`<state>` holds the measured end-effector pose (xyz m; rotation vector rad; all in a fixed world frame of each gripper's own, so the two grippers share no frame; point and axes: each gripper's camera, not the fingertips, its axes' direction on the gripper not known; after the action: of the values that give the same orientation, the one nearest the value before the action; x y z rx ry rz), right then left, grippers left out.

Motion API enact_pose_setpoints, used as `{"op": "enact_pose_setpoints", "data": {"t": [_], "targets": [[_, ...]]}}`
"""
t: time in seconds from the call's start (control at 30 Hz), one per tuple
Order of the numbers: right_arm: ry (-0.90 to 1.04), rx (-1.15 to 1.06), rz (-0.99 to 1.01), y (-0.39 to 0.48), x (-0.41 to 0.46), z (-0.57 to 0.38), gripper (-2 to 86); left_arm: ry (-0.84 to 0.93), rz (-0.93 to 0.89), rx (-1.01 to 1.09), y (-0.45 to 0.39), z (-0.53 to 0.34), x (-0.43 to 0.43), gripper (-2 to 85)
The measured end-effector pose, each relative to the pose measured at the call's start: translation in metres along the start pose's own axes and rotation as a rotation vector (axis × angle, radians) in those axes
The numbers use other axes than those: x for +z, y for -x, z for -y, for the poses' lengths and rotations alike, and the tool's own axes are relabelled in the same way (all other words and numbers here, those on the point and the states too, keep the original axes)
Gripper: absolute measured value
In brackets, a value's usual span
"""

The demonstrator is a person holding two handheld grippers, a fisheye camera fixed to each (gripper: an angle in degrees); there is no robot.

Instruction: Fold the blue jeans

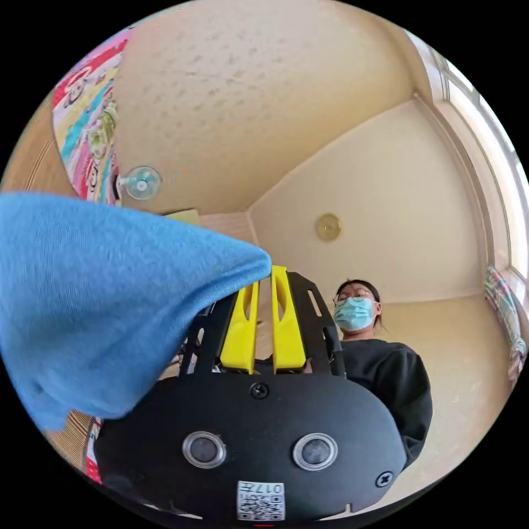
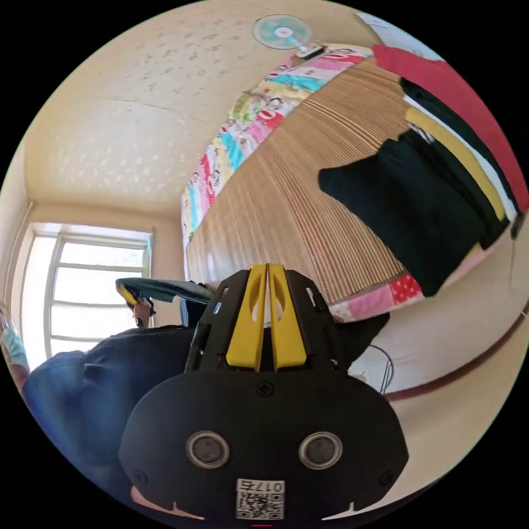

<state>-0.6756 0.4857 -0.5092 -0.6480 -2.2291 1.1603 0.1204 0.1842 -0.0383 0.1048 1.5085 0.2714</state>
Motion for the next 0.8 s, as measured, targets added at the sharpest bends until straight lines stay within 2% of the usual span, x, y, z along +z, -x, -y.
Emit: {"op": "enact_pose_setpoints", "data": {"t": [0.13, 0.27, 0.33, 0.53, 0.6, 0.67, 0.8], "targets": [[0.129, -0.317, 0.189, 0.085, 0.055, -0.001, 5.5, 0.153, -0.074, 0.066, -0.013, -0.005, 0.09, 1.1], [0.302, -0.532, 0.241, 0.155, 0.106, -0.028, 12.7, 0.281, -0.164, 0.104, -0.013, -0.029, 0.173, 0.5], [0.333, -0.578, 0.209, 0.173, 0.119, -0.038, 16.1, 0.353, -0.184, 0.119, -0.016, -0.043, 0.207, 0.3], [0.239, -0.727, -0.004, 0.209, 0.14, -0.061, 18.8, 0.803, -0.123, 0.128, -0.005, -0.131, 0.346, 0.1], [0.188, -0.736, -0.007, 0.212, 0.135, -0.058, 17.3, 1.014, -0.018, 0.109, 0.017, -0.176, 0.388, -0.1], [0.079, -0.686, 0.018, 0.206, 0.114, -0.045, 11.2, 1.11, 0.101, 0.117, 0.03, -0.2, 0.401, -0.4], [-0.06, -0.554, 0.094, 0.183, 0.069, -0.017, 5.6, 1.191, 0.496, 0.145, 0.056, -0.217, 0.393, -0.6]]}}
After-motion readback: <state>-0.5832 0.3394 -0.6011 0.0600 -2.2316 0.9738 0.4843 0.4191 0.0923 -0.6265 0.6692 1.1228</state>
